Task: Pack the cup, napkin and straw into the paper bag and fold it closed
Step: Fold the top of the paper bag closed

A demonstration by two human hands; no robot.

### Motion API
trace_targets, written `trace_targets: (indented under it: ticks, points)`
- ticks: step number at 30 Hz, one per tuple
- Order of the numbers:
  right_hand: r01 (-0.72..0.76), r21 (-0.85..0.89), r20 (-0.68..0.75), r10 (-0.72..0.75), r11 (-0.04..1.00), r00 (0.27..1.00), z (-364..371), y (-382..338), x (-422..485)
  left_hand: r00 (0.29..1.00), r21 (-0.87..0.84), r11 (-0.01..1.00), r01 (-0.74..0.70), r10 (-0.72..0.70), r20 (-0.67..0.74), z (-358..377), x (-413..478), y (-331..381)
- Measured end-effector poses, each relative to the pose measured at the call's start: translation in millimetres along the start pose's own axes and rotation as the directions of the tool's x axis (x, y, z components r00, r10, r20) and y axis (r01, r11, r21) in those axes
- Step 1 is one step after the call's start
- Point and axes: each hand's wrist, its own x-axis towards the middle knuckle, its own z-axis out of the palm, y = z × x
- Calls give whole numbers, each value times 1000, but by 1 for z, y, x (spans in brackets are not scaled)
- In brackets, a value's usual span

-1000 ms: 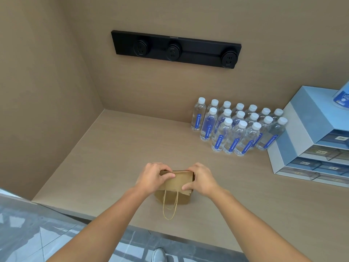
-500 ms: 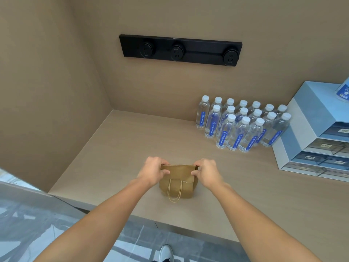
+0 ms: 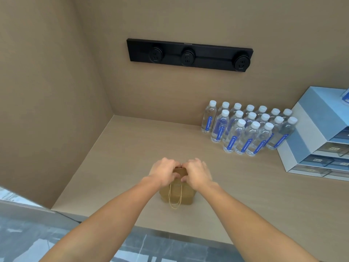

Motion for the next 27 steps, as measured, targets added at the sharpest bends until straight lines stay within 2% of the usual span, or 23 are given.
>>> trace_targets:
  ticks: [8, 15, 20, 27]
  points:
    - [-175, 130, 160, 153, 976, 975, -11, -16, 17, 991, -58, 995, -81, 86, 102, -13, 12, -39]
    - [-115, 128, 226, 84, 985, 971, -26, -5, 19, 971, -20, 992, -123, 124, 202, -36, 24, -47]
    - [-59, 114, 242, 30, 992, 970, -29, -4, 19, 971, 22, 992, -126, 119, 206, -42, 26, -46]
    - [18, 95, 276, -43, 995, 960, -35, 2, 17, 967, -27, 992, -119, 122, 225, -44, 23, -51]
